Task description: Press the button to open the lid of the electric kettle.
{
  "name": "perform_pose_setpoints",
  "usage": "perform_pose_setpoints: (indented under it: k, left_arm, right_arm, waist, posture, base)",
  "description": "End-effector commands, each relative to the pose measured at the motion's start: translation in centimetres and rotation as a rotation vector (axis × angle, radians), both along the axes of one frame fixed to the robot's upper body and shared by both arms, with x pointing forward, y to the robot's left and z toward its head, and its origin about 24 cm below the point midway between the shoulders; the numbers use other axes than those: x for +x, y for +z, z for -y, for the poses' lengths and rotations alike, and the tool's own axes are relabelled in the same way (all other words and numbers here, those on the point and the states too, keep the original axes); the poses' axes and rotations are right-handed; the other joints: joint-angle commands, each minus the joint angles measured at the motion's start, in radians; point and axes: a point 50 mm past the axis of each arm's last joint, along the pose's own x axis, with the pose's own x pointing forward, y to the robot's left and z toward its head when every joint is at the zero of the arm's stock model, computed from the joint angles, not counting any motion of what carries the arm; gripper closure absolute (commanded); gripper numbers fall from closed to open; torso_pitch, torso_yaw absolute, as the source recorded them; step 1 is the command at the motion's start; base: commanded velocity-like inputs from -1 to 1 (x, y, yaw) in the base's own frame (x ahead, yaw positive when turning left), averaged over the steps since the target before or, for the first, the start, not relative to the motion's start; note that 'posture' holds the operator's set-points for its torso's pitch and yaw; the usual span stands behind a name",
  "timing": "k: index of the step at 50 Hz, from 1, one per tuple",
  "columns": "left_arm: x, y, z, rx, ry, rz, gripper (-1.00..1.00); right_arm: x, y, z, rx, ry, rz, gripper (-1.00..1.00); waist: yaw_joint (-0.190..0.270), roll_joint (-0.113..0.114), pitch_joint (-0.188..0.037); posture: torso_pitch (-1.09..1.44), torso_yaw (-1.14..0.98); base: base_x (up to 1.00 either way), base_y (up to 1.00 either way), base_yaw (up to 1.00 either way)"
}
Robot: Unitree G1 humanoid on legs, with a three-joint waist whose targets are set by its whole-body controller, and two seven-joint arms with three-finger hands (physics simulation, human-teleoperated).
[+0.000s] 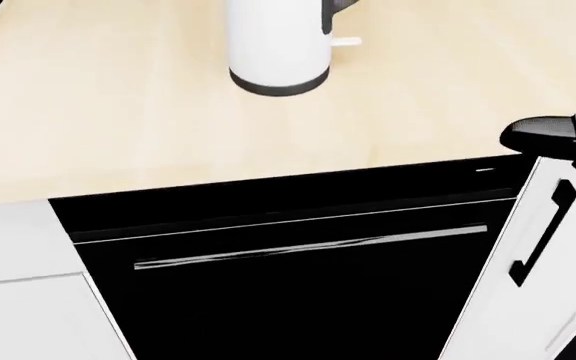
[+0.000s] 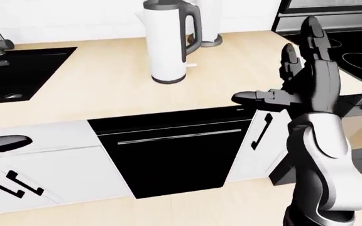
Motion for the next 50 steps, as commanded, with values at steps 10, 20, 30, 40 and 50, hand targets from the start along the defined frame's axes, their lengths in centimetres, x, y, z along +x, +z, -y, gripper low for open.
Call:
perform_pose_setpoints:
  k: [10, 20, 30, 40, 50]
  left_arm:
    - [-0.24, 0.73, 0.46, 0.03, -0.012, 0.048, -1.0]
    - [-0.29, 0.75, 0.57, 0.032, -0.015, 0.048, -1.0]
    - [-0.34, 0.89, 0.56, 0.034, -0.015, 0.05, -1.0]
    - [-0.33, 1.05, 0.63, 0.034, -0.018, 0.053, -1.0]
    - [-0.33, 1.07, 0.64, 0.036, -0.009, 0.063, -1.0]
  right_arm:
    - [-0.38, 1.27, 0.31, -0.013, -0.016, 0.07, -1.0]
    - [-0.32, 1.2, 0.41, -0.005, -0.016, 0.066, -1.0]
    - [-0.34, 1.24, 0.39, -0.003, -0.014, 0.067, -1.0]
    - [-0.37, 1.47, 0.53, 0.0, -0.019, 0.071, -1.0]
    - [-0.13, 1.47, 1.03, 0.024, -0.035, 0.063, -1.0]
  waist:
    - [-0.023, -0.031, -0.016]
    - [-0.015, 0.073, -0.016]
    - [0.004, -0.026, -0.018]
    - [-0.024, -0.002, -0.004]
    - [-0.02, 0.055, -0.007]
  posture:
    - [0.0, 0.0]
    - [0.0, 0.0]
    - [0.0, 0.0]
    - [0.0, 0.0]
    - [0.0, 0.0]
  base:
    - [0.26, 0.2, 0.0]
    - [0.26, 0.09, 0.0]
    - [0.26, 0.0, 0.0]
    - [0.26, 0.0, 0.0]
    - [0.18, 0.0, 0.0]
